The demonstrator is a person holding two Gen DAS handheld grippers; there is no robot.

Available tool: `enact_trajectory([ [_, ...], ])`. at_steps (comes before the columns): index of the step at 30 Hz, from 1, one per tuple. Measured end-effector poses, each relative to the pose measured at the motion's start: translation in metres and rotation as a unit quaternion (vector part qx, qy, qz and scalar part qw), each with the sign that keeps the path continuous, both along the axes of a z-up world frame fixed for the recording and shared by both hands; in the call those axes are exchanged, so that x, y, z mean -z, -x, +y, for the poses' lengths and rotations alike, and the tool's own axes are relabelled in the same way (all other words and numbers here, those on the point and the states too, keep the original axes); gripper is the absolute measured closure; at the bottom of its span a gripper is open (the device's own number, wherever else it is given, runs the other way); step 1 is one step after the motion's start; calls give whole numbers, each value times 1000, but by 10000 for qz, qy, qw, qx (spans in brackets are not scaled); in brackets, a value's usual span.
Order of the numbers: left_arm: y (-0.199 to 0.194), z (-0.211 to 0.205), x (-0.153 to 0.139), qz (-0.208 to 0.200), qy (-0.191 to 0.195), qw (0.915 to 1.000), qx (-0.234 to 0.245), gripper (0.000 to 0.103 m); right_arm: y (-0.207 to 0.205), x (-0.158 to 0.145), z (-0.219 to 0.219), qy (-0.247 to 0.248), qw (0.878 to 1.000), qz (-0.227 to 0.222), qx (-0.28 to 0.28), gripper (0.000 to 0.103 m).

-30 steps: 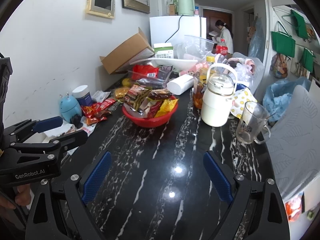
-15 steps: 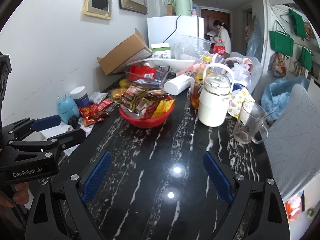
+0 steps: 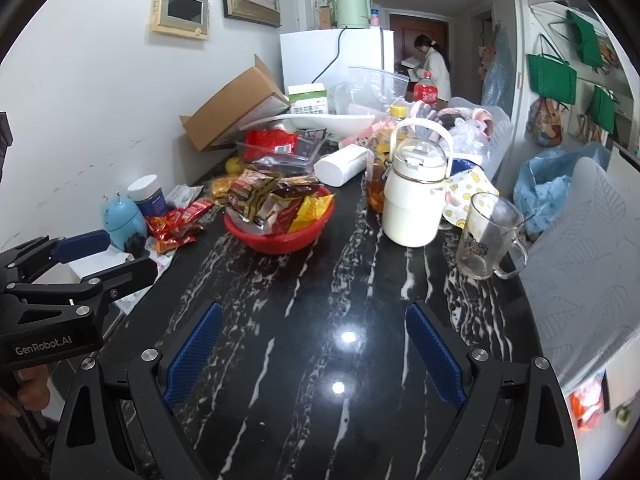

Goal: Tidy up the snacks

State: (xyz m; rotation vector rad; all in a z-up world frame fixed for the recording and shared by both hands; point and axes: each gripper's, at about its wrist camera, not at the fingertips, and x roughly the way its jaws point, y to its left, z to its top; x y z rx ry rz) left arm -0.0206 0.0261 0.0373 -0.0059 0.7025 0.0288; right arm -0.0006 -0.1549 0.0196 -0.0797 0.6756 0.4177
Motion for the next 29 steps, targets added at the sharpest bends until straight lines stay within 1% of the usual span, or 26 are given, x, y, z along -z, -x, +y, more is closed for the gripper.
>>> enact_trajectory([
  [12, -1, -8, 5, 81, -81, 9999, 98, 25, -5, 4, -7, 34, 9998, 83, 177, 9],
  [18, -2, -6, 7, 144, 12, 9998, 137, 25, -5, 5, -10, 49, 9997, 91, 225, 9],
  [29, -6, -7, 13, 213, 20, 9997, 145, 25, -7, 8, -12, 62, 9997, 130, 216, 9],
])
